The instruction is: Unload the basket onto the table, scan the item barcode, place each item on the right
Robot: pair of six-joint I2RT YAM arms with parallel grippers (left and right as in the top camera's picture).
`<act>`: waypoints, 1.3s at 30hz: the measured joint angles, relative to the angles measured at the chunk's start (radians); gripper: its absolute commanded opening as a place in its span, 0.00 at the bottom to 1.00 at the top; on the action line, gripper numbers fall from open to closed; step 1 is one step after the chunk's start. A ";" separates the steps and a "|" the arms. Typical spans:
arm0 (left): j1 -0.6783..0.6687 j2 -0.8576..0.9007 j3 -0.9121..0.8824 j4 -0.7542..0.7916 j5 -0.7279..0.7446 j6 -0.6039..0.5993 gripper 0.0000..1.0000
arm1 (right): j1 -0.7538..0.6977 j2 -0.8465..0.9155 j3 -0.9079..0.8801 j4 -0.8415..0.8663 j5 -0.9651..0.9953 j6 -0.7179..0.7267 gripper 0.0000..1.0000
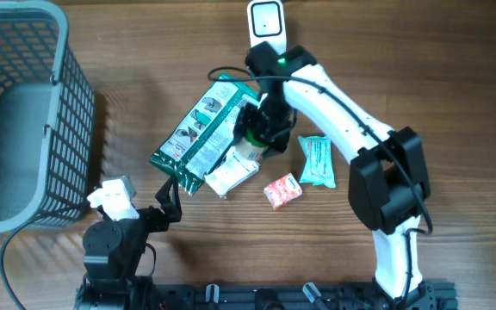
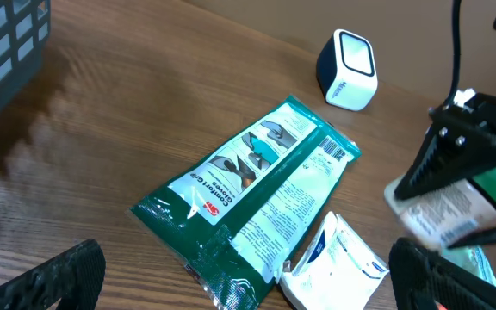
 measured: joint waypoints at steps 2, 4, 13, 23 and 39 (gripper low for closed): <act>0.000 0.000 0.000 0.000 0.000 0.000 1.00 | -0.023 0.000 0.000 0.014 0.009 -0.024 0.49; 0.000 0.000 0.000 0.000 0.000 0.000 1.00 | -0.056 0.000 0.000 0.043 0.016 -0.048 0.49; 0.000 0.000 0.000 0.000 0.000 0.000 1.00 | -0.112 -0.006 0.000 0.174 0.023 -0.124 0.48; 0.000 0.000 0.000 0.000 0.000 0.000 1.00 | -0.114 -0.332 0.000 0.133 0.101 -0.197 0.48; 0.000 0.000 0.000 0.000 0.000 0.000 1.00 | -0.114 -0.832 -0.013 -0.043 0.414 -0.248 0.43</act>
